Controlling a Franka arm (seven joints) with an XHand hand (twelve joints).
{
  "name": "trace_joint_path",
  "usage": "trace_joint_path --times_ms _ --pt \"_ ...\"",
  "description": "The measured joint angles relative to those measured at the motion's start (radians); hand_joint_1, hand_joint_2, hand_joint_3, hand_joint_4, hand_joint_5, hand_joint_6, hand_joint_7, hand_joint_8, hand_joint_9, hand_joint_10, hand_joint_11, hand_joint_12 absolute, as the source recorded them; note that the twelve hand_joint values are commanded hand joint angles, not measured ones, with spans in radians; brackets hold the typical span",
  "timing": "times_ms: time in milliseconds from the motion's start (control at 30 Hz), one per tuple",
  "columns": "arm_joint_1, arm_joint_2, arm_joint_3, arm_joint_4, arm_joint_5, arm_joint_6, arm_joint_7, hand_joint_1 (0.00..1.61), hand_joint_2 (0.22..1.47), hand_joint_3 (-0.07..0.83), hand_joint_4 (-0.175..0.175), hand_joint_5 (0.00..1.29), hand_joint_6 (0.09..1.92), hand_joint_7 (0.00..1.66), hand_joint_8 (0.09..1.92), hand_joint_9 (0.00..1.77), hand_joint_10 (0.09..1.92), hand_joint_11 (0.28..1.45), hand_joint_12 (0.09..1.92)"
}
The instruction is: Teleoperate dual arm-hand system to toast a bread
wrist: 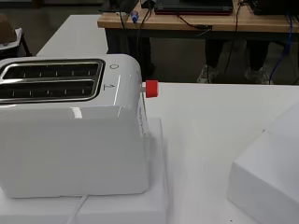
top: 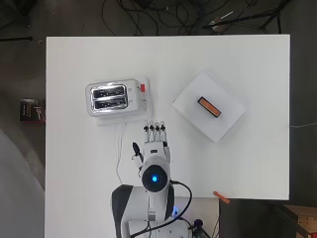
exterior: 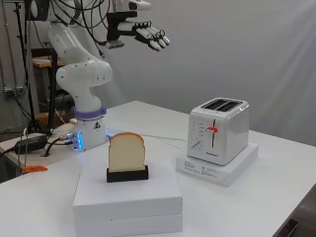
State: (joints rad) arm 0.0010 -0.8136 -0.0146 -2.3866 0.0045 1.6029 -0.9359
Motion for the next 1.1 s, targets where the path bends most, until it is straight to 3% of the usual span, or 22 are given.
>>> trace_joint_path --times_ms 167,300,433,700,867,967,1100 --pt "0.003 -0.167 -0.025 -0.158 0.005 0.025 -0.061 0.15 1.25 0.004 -0.091 0.36 0.09 0.45 0.09 0.57 0.09 0.49 0.09" --pt "0.000 -0.171 -0.066 -0.153 -0.001 0.003 -0.060 0.16 1.24 -0.002 -0.063 0.34 0.09 0.39 0.09 0.51 0.09 0.48 0.09" --pt "-0.006 0.065 -0.153 0.043 -0.037 -0.031 -0.049 0.15 1.24 -0.001 -0.018 0.38 0.09 0.41 0.09 0.55 0.09 0.52 0.09" --pt "-0.052 0.587 -0.300 0.440 -0.117 -0.107 -0.079 0.09 1.15 -0.009 0.014 0.48 0.09 0.56 0.09 0.65 0.09 0.50 0.09" --pt "-0.128 0.903 -0.341 0.658 -0.124 -0.152 -0.251 0.15 1.08 -0.019 0.057 0.44 0.09 0.52 0.09 0.61 0.09 0.46 0.09" --pt "-0.154 0.988 -0.368 0.737 -0.135 -0.161 -0.421 0.28 1.09 -0.007 0.015 0.41 0.09 0.51 0.09 0.59 0.09 0.46 0.09" --pt "-0.123 0.940 -0.435 0.689 -0.137 -0.131 -0.495 0.34 1.08 -0.008 -0.007 0.42 0.09 0.54 0.09 0.61 0.09 0.47 0.09"
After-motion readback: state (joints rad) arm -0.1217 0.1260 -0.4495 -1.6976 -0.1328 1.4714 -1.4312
